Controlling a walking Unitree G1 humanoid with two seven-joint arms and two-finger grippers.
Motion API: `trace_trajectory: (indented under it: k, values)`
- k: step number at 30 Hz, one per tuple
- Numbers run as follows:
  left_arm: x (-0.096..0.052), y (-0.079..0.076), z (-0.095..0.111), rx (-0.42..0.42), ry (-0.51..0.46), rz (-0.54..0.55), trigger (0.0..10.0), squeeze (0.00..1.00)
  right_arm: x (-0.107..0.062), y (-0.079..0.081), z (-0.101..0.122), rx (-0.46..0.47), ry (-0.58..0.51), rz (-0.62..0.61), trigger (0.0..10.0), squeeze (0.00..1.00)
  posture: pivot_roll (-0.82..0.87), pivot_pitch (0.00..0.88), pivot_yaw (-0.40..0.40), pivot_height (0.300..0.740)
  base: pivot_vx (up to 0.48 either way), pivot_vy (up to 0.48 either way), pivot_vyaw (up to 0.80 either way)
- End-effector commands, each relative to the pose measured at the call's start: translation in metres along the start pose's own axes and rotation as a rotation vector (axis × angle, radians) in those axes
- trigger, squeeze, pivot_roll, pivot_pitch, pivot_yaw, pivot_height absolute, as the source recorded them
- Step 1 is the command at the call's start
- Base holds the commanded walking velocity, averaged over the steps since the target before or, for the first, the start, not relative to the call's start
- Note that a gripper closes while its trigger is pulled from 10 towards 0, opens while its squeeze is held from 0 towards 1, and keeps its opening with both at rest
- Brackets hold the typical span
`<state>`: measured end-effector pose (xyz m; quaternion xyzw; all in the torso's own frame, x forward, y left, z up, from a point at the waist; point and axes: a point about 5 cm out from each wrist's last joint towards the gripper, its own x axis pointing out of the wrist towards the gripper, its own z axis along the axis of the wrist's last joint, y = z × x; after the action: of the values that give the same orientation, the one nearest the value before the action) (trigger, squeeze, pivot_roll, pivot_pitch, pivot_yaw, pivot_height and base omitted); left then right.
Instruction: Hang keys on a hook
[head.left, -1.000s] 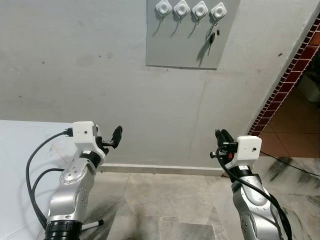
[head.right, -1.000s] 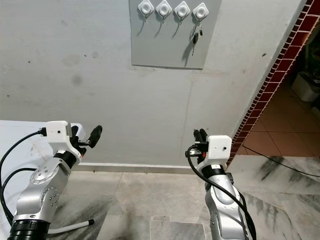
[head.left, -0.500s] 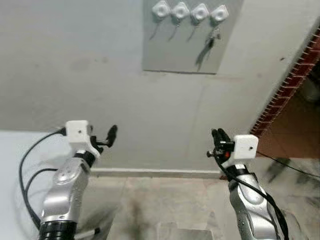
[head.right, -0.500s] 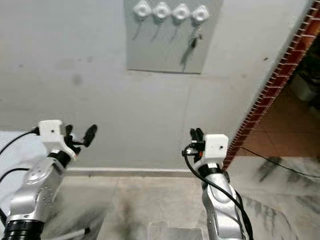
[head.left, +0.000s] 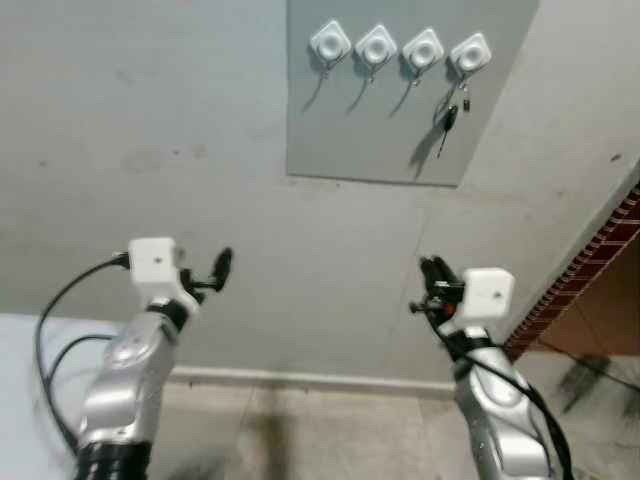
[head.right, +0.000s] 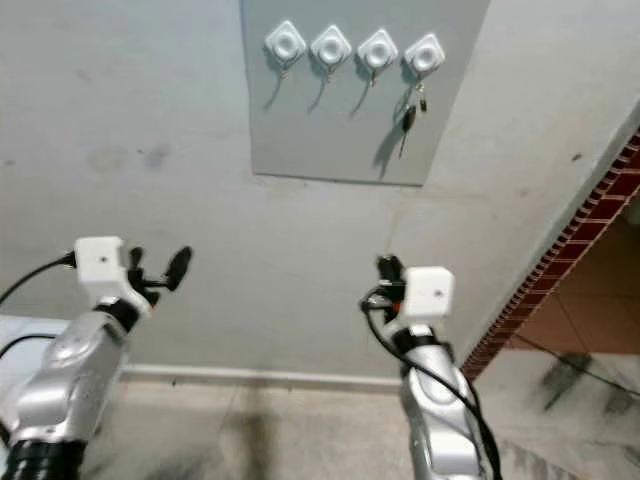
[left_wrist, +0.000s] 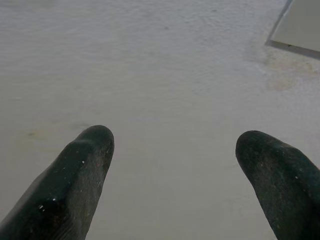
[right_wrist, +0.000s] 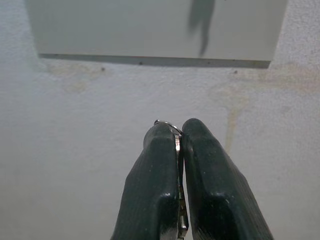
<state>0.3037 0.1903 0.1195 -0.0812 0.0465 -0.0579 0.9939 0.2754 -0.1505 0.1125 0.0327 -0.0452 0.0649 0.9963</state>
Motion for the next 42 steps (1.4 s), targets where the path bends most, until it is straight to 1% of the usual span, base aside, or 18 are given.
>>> trace_trajectory:
  k: [1,10,12,15,18,19,21,26,31,36,42]
  values:
    - [0.001,-0.008,-0.001,-0.007,0.006,-0.025,10.0,0.00,-0.003,-0.009,0.002,-0.008,-0.002,-0.026,10.0,0.00,-0.03,0.000,-0.016,0.740,0.000,0.000,0.00]
    - [0.002,-0.009,0.001,-0.010,0.000,-0.030,10.0,0.00,-0.002,-0.008,0.002,-0.005,0.000,-0.020,10.0,0.00,-0.03,0.000,-0.019,0.740,0.000,0.000,0.00]
    - [0.002,-0.012,0.002,-0.011,-0.004,-0.043,10.0,0.00,-0.002,-0.008,0.003,-0.003,0.003,-0.019,10.0,0.00,-0.03,0.000,-0.020,0.740,0.000,0.000,0.00]
    - [0.005,-0.021,0.007,0.024,-0.011,-0.084,10.0,0.00,0.001,-0.009,0.005,-0.004,0.004,-0.015,10.0,0.00,-0.03,0.000,-0.023,0.740,0.000,0.000,0.00]
    - [0.006,-0.025,0.009,0.025,-0.022,-0.102,10.0,0.00,0.003,-0.008,0.006,-0.008,0.000,-0.008,10.0,0.00,-0.03,0.000,-0.024,0.740,0.000,0.000,0.00]
    - [0.006,-0.027,0.010,0.010,-0.028,-0.128,10.0,0.00,0.003,-0.008,0.007,-0.009,-0.002,-0.005,10.0,0.00,-0.03,0.000,-0.024,0.740,0.000,0.000,0.00]
    - [0.007,-0.025,0.009,0.007,-0.012,-0.112,10.0,0.00,0.004,-0.008,0.008,-0.009,-0.003,-0.006,10.0,0.00,-0.03,0.000,-0.024,0.740,0.000,0.000,0.00]
    - [0.007,-0.024,0.009,0.004,-0.009,-0.121,10.0,0.00,0.001,-0.007,0.007,-0.005,0.000,-0.006,10.0,0.00,-0.03,0.000,-0.021,0.740,0.000,0.000,0.00]
    - [0.005,-0.023,0.009,0.005,-0.008,-0.133,10.0,0.00,-0.001,-0.007,0.007,0.001,-0.005,-0.016,10.0,0.00,-0.04,0.000,-0.020,0.740,0.276,0.000,0.00]
    - [-0.003,-0.026,0.006,-0.001,-0.022,-0.150,10.0,0.00,-0.006,-0.011,0.008,0.002,-0.018,-0.038,10.0,0.00,-0.04,0.000,-0.013,0.740,0.313,0.000,0.00]
    - [-0.005,-0.029,0.003,-0.010,-0.016,-0.148,10.0,0.00,-0.008,-0.010,0.007,0.007,-0.012,-0.041,10.0,0.00,-0.04,0.000,-0.012,0.740,0.316,0.000,0.00]
